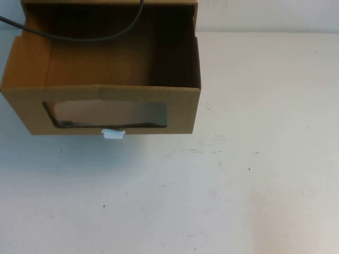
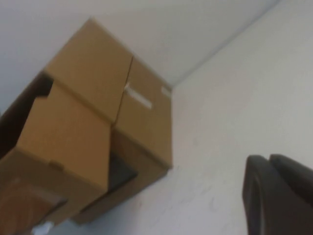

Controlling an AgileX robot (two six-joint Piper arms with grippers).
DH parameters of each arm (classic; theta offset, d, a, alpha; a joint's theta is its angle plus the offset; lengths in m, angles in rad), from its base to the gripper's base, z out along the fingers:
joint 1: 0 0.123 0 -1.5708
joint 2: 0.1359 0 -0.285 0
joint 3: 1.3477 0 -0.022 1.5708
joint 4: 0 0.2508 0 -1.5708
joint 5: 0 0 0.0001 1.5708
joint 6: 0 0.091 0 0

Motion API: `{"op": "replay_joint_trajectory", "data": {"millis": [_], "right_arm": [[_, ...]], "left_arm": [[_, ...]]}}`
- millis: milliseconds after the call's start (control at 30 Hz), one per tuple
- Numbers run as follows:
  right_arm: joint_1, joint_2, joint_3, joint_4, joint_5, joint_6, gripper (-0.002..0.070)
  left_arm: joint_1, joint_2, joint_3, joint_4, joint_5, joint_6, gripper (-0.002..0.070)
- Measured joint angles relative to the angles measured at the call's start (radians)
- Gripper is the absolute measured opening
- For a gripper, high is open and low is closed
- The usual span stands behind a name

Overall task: Close the shoe box
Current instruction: Close the shoe box with your right arm

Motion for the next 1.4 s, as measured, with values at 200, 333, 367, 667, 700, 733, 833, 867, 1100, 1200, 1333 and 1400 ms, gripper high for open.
{"op": "replay_joint_trajectory", "data": {"millis": [200,333,367,667,700,733,833,867,1100,1200,1333,1400], "right_arm": [[0.000,0.221,-0.264,-0.073,0.402,-0.036,-0.0011],[0.000,0.452,-0.473,-0.135,0.630,-0.101,-0.0011],[0.000,0.516,-0.523,-0.141,0.669,-0.129,-0.0011],[0.144,1.025,-0.923,-0.189,0.772,-0.266,-0.0011],[0.203,1.073,-0.968,-0.221,0.765,-0.247,-0.0011],[0.270,1.117,-1.022,-0.268,0.753,-0.213,-0.0011],[0.476,1.220,-1.132,-0.446,0.709,-0.062,-0.0011],[0.536,1.239,-1.154,-0.511,0.689,-0.021,-0.0011],[0.867,1.326,-1.202,-0.849,0.377,0.258,-0.0011],[0.907,1.378,-1.202,-0.924,0.211,0.295,-0.0011],[0.916,1.454,-1.215,-0.948,0.098,0.321,-0.0011],[0.916,1.488,-1.231,-0.950,0.093,0.329,-0.0011]], "left_arm": [[0.000,0.001,-0.002,0.000,0.002,0.000,-0.0002],[0.000,0.003,-0.002,0.000,0.002,0.000,-0.0002],[0.000,0.003,-0.002,0.000,0.002,0.000,-0.0002],[0.000,0.003,-0.002,0.000,0.002,0.000,-0.0002],[0.000,0.003,-0.002,0.000,0.002,0.000,-0.0002],[0.000,0.003,-0.002,0.000,0.002,0.000,-0.0002],[0.000,0.003,-0.002,0.000,0.002,0.000,-0.0002],[0.000,0.003,-0.002,0.000,0.002,0.000,-0.0002],[0.000,0.003,-0.002,0.000,0.002,0.000,-0.0002],[0.000,0.003,-0.002,0.000,0.002,-0.002,-0.0002],[0.000,0.003,-0.002,0.000,0.002,-0.006,-0.0002],[0.000,0.003,-0.002,0.000,0.002,-0.006,-0.0002]]}}
